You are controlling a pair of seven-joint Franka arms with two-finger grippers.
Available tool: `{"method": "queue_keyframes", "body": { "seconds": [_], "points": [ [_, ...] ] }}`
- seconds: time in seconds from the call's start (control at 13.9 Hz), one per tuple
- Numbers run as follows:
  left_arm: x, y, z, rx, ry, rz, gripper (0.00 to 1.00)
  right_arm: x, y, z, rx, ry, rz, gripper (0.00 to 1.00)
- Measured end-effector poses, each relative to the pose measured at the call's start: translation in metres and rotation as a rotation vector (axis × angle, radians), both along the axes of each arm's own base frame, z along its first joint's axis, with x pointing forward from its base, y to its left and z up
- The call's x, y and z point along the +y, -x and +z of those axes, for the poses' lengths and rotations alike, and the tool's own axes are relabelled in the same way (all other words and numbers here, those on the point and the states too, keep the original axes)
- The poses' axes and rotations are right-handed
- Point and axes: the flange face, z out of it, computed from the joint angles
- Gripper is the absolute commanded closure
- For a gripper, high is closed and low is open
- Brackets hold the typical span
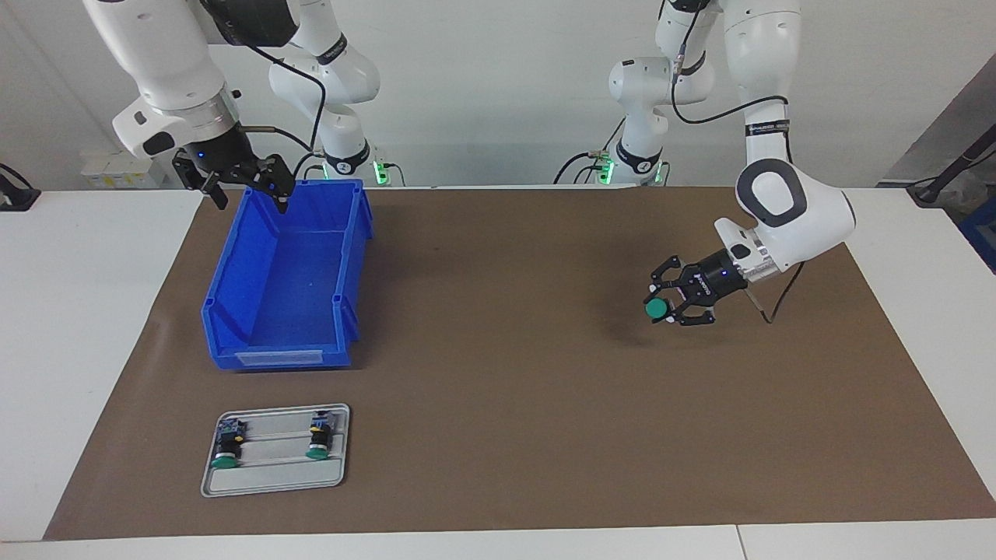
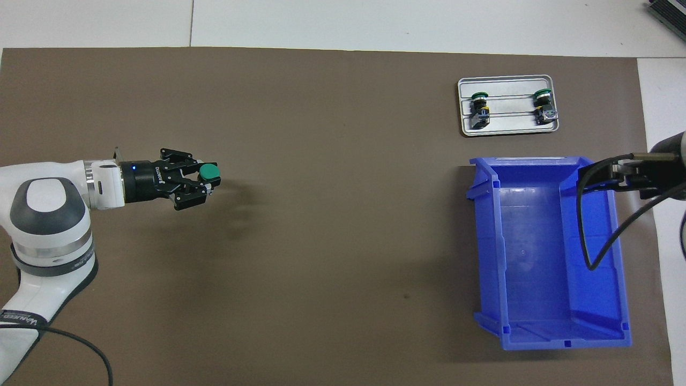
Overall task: Place and press button with both arms
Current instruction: 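Lift the green button with the left gripper, then move the button farther out and lower it onto the table with the left gripper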
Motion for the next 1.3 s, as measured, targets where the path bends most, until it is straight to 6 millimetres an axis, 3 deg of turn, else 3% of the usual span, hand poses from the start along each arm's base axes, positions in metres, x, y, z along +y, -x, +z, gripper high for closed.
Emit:
{"method": "queue_keyframes", "body": {
  "seconds": [0.22, 0.36, 0.65, 0.94, 1.3],
  "points": [
    [-0.001, 0.015, -0.033, -0.067, 0.113, 0.095, 0.85, 0.0, 0.0, 0.0, 0.0, 0.0, 0.0, 0.0],
    [-0.004, 0.017, -0.045, -0.094, 0.151, 0.136, 0.77, 0.0, 0.0, 0.0, 0.0, 0.0, 0.0, 0.0],
    [-0.013, 0.022, -0.05, -0.133, 0.193, 0.129, 0.83, 0.0, 0.0, 0.0, 0.0, 0.0, 0.0, 0.0],
    [-0.024, 0.039, -0.057, -0.211, 0.271, 0.143, 0.81, 0.0, 0.0, 0.0, 0.0, 0.0, 0.0, 0.0],
    [-0.049, 0.057, -0.061, -0.265, 0.339, 0.109, 0.85, 0.0, 0.0, 0.0, 0.0, 0.0, 0.0, 0.0]
  ]
}}
